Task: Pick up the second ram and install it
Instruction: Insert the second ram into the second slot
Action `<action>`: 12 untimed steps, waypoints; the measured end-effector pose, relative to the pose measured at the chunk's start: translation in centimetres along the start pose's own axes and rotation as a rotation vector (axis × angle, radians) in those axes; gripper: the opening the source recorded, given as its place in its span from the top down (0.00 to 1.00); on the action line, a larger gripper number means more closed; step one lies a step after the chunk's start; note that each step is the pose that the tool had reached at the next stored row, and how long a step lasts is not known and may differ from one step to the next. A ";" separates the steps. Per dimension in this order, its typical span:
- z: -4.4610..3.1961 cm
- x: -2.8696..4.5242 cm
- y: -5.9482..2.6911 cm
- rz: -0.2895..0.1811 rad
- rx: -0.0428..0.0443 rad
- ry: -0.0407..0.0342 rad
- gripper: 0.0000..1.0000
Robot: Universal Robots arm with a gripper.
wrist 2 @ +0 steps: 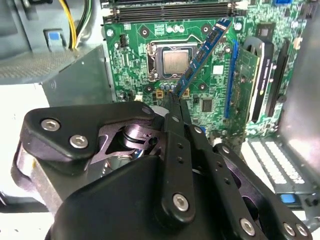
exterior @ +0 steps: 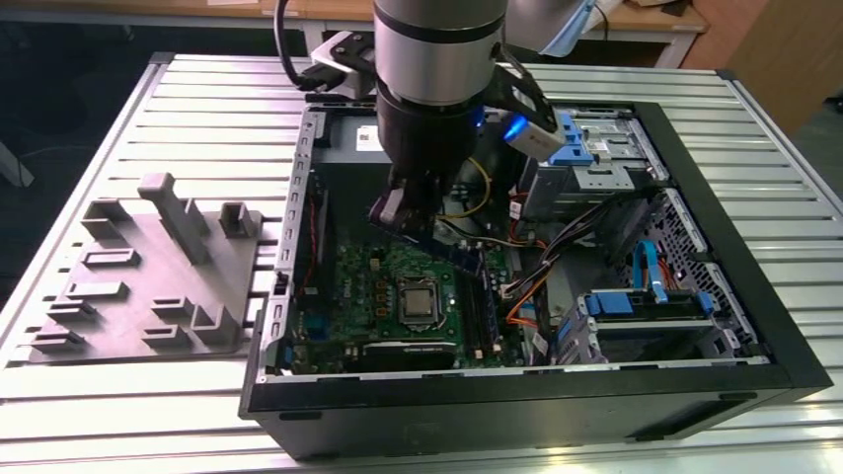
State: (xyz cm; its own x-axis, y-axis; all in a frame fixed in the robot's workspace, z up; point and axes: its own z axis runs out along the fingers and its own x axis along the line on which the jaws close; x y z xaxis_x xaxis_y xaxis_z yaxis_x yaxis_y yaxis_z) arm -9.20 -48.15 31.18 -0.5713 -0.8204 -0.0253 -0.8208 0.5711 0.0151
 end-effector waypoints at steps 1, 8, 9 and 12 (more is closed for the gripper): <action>0.01 0.00 0.00 0.017 0.0004 -0.0002 0.89; 0.08 0.00 0.00 0.183 0.0046 -0.0028 0.89; 0.09 0.00 0.00 0.201 0.0051 -0.0030 0.89; 0.12 0.00 0.00 0.255 0.0064 -0.0038 0.89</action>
State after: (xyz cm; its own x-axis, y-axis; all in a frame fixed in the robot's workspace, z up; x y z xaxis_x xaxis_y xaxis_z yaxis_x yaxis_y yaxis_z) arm -9.20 -48.15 31.06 -0.7601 -0.6493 -0.0252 -0.6497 0.7600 0.0151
